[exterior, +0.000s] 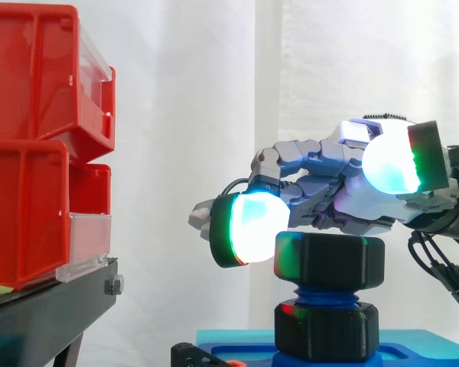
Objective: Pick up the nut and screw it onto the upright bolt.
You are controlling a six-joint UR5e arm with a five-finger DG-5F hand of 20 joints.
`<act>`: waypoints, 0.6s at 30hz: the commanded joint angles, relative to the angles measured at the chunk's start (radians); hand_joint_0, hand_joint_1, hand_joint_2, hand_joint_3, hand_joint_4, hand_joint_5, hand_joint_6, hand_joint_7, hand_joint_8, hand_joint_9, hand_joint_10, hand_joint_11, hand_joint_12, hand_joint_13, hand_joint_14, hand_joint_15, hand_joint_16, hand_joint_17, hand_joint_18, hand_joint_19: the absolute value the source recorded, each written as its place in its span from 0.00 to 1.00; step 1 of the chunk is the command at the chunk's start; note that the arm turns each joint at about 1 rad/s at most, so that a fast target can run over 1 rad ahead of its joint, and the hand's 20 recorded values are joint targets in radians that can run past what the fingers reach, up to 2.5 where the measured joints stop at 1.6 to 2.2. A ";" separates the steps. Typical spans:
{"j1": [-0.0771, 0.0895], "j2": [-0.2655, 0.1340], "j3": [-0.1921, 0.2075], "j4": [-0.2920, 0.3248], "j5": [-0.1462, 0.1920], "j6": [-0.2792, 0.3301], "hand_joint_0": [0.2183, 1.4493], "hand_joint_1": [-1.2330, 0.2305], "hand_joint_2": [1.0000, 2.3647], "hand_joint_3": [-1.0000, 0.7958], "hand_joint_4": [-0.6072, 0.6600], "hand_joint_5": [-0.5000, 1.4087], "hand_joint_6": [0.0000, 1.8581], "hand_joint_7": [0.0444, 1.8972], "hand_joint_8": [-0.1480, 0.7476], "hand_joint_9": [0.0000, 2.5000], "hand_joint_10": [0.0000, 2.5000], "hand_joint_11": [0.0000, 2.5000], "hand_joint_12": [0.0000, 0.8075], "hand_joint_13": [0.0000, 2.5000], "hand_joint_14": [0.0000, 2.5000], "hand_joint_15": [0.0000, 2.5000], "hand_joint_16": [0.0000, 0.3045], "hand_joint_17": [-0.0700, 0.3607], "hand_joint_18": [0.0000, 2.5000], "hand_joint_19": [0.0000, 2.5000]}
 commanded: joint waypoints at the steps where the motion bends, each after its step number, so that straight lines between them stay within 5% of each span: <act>1: -0.008 0.000 0.000 -0.001 -0.006 0.000 0.22 0.62 0.00 0.28 0.67 0.26 0.27 0.66 0.46 0.28 0.00 0.00 0.35 0.13 0.00 0.00 0.09 0.30 0.00 0.00; 7: -0.020 0.000 -0.001 0.001 -0.019 -0.001 0.23 0.61 0.00 0.28 0.63 0.28 0.27 0.70 0.47 0.40 0.00 0.00 0.32 0.19 0.00 0.00 0.07 0.28 0.01 0.00; 18: -0.025 0.000 0.000 0.002 -0.022 0.000 0.24 0.60 0.00 0.28 0.55 0.31 0.27 0.73 0.44 0.59 0.00 0.00 0.24 0.34 0.00 0.00 0.03 0.21 0.18 0.00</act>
